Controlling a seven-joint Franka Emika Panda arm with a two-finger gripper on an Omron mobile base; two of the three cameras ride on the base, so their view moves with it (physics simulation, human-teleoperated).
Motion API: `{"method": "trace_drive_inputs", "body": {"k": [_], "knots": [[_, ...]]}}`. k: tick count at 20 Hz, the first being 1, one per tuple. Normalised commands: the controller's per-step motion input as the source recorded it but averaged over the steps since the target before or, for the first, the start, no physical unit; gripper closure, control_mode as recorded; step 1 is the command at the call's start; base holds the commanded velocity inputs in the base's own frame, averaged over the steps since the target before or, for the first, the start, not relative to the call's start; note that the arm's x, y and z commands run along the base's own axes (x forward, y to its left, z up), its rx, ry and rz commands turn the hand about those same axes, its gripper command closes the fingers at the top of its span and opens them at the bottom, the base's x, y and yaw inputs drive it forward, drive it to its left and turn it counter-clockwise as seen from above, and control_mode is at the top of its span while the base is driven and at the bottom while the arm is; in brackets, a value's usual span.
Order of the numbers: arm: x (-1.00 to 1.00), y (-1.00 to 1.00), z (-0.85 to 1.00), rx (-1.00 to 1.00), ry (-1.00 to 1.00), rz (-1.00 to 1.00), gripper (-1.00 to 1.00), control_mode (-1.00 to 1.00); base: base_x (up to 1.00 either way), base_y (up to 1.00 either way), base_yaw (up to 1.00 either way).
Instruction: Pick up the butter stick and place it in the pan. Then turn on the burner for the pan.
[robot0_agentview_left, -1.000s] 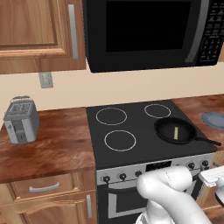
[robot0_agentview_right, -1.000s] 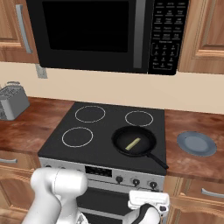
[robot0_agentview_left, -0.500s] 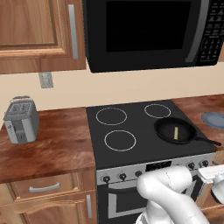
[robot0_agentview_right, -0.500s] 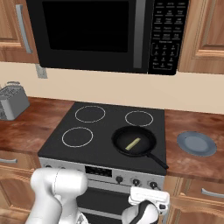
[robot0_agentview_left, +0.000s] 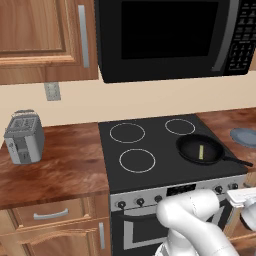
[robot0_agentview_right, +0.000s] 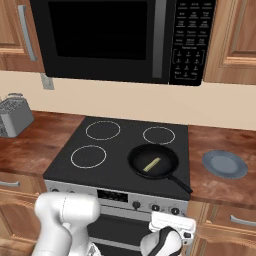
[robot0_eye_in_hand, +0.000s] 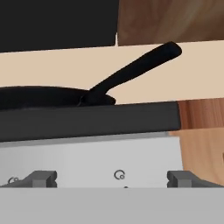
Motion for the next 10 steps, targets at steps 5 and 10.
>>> {"method": "trace_drive_inputs", "body": {"k": [5,10], "knots": [[0.0,-0.16,-0.15,0.0,0.0,0.0,-1.0,-1.0,0.0,0.0,0.0],[0.0,0.0,-0.2,0.0,0.0,0.0,-1.0,-1.0,0.0,0.0,0.0]]}}
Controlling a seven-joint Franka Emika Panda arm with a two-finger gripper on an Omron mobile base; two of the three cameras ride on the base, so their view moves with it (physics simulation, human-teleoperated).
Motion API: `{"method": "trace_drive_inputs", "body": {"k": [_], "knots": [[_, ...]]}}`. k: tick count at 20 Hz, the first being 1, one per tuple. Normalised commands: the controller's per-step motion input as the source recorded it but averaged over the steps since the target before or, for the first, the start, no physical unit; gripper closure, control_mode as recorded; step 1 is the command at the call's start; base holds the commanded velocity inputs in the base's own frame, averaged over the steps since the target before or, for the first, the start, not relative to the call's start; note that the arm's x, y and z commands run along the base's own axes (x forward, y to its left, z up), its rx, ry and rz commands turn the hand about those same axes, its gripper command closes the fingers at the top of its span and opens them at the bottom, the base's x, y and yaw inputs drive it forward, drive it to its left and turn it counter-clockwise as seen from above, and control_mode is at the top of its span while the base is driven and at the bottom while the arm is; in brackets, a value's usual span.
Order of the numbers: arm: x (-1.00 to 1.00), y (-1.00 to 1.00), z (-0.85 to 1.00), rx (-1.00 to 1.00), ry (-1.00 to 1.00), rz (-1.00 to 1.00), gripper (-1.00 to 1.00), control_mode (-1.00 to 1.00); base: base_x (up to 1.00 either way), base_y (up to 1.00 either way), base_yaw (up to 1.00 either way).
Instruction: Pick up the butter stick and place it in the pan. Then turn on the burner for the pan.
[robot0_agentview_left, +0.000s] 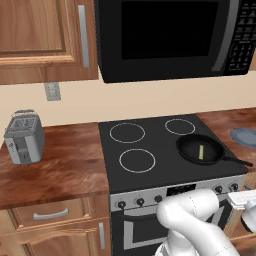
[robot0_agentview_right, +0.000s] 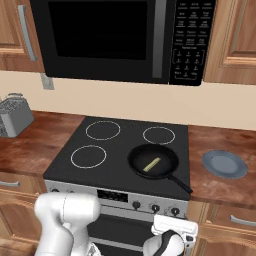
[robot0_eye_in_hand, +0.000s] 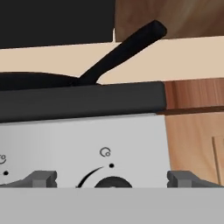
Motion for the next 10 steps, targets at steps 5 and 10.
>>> {"method": "trace_drive_inputs", "body": {"k": [5,10], "knots": [[0.0,0.0,-0.08,0.0,0.0,0.0,-1.0,-1.0,0.0,0.0,0.0],[0.0,0.0,-0.05,0.0,0.0,0.0,-1.0,-1.0,0.0,0.0,0.0]]}}
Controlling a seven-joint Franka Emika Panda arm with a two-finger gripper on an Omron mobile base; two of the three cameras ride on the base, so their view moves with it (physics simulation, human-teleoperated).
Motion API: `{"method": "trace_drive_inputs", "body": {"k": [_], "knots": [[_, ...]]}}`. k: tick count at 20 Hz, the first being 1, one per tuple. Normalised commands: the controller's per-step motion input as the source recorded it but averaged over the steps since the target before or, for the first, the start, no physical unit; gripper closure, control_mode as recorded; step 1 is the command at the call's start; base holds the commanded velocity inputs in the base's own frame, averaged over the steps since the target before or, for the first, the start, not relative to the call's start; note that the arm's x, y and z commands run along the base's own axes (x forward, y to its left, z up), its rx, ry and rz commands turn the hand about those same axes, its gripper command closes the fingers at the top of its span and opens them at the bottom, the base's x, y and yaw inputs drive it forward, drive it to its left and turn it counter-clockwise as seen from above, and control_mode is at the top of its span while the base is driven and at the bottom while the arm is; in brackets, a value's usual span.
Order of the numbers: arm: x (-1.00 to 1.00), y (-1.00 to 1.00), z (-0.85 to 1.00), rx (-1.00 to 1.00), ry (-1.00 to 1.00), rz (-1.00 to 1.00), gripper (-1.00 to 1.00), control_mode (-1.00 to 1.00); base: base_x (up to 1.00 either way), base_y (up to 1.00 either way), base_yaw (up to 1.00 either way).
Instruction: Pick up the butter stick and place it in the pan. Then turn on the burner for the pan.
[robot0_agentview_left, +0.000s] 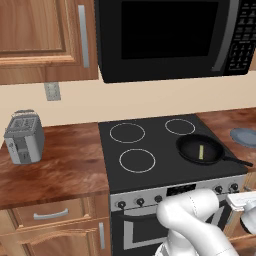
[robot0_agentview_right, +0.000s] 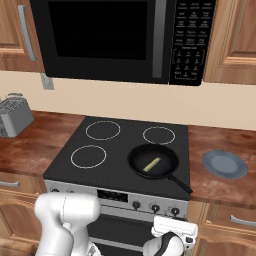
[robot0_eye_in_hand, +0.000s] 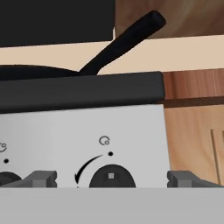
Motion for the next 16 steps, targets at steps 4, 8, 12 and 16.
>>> {"method": "trace_drive_inputs", "body": {"k": [4,8,12,16], "knots": [[0.07,0.0,-0.05,0.0,0.0,0.0,-1.0,-1.0,0.0,0.0,0.0],[0.17,0.0,-0.06,0.0,0.0,0.0,-1.0,-1.0,0.0,0.0,0.0],[0.16,0.0,-0.01,0.0,0.0,0.0,-1.0,-1.0,0.0,0.0,0.0],[0.13,0.0,-0.03,0.0,0.0,0.0,-1.0,-1.0,0.0,0.0,0.0]]}}
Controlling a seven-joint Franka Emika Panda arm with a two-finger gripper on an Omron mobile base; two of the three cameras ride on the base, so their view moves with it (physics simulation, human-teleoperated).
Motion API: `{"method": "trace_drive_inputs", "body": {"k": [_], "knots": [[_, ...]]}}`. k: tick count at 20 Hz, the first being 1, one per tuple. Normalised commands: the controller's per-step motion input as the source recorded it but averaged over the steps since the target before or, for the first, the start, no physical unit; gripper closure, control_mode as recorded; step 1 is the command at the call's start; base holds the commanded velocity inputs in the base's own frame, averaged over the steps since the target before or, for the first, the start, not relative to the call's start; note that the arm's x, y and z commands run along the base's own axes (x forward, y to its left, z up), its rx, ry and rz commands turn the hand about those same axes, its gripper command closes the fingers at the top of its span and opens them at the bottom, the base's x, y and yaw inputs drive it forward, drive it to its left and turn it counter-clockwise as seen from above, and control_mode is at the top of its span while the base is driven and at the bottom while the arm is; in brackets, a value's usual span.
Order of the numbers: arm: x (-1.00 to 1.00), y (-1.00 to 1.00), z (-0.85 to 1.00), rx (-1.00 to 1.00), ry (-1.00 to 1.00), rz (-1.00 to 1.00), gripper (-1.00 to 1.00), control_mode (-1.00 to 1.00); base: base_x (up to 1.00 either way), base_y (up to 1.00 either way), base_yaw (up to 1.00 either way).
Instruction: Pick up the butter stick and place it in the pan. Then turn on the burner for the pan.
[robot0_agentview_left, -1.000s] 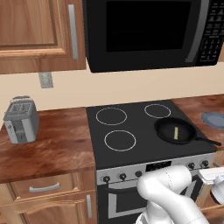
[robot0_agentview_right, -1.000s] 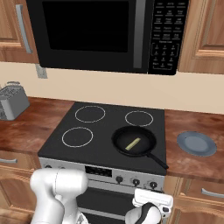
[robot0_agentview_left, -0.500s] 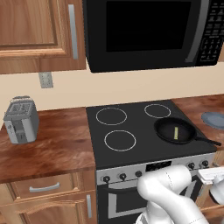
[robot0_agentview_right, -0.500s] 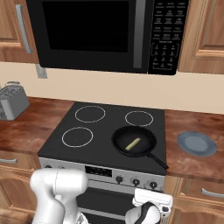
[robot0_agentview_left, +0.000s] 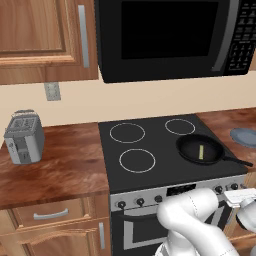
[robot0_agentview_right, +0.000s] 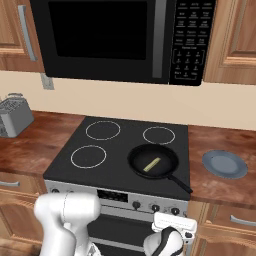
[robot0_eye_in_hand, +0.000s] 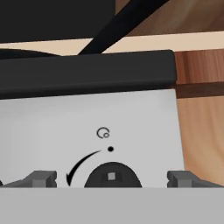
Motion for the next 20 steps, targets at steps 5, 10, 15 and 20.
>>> {"method": "trace_drive_inputs", "body": {"k": [5,10,15,20], "knots": [[0.12,0.0,0.0,0.0,0.0,0.0,-1.0,-1.0,0.0,0.0,0.0],[0.04,0.0,0.0,0.0,0.0,0.0,-1.0,-1.0,0.0,0.0,0.0],[0.0,0.0,0.0,0.0,0.0,0.0,-1.0,-1.0,0.0,0.0,0.0],[0.0,0.0,0.0,0.0,0.0,0.0,1.0,-1.0,0.0,0.0,0.0]]}}
